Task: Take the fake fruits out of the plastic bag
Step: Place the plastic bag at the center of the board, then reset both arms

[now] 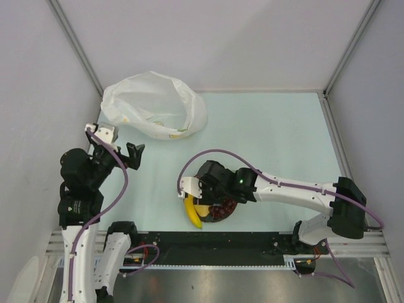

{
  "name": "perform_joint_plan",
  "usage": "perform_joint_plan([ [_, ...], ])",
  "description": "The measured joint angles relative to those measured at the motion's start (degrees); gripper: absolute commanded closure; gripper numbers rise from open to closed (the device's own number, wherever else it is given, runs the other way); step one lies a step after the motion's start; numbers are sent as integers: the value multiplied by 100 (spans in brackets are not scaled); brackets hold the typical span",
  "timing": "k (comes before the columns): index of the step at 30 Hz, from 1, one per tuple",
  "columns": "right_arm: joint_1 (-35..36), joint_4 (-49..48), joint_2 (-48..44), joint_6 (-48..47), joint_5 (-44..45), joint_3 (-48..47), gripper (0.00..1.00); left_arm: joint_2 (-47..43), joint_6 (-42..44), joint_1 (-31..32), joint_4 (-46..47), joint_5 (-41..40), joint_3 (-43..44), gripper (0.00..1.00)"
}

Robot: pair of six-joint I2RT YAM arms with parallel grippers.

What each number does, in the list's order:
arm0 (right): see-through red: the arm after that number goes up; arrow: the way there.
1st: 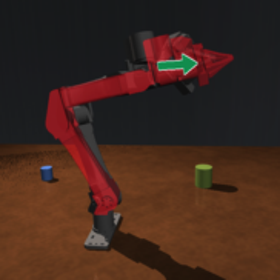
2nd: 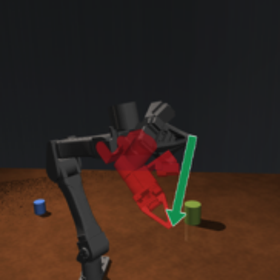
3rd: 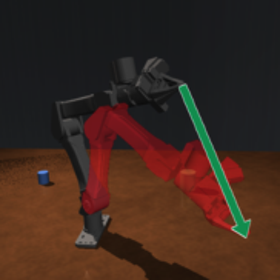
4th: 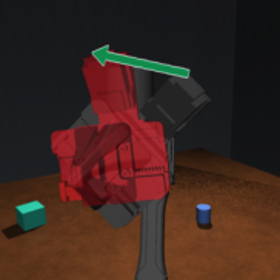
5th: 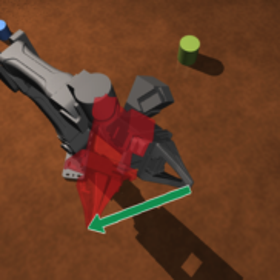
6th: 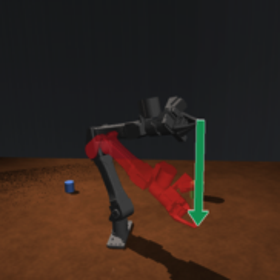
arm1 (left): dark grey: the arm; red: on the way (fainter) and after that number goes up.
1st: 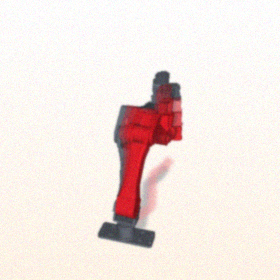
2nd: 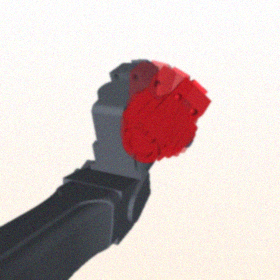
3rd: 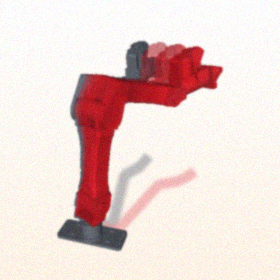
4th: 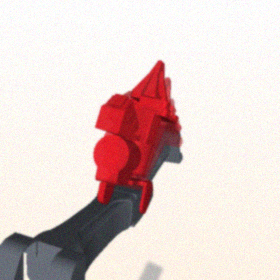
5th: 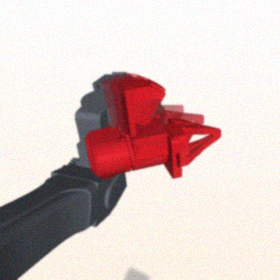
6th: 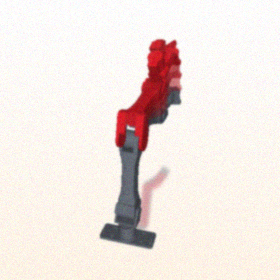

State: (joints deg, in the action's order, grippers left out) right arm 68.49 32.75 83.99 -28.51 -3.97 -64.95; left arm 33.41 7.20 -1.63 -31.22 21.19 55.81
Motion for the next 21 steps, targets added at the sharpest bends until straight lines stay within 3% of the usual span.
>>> perform_joint_plan([
  [8, -428, -149, -586, 129, 323, 4, 55, 96, -85, -61, 103, -2, -127, 0],
  [15, -2669, -428, -938, 761, 249, 0, 49, 107, -72, -74, 111, -179, -570, 0],
  [18, -3683, -409, -1123, 1036, 168, 35, 41, 107, -66, -76, 105, -310, -883, 0],
  [21, -4507, -348, -1519, 1307, 168, 155, 24, 127, -63, -81, 59, -350, -1104, 0],
])
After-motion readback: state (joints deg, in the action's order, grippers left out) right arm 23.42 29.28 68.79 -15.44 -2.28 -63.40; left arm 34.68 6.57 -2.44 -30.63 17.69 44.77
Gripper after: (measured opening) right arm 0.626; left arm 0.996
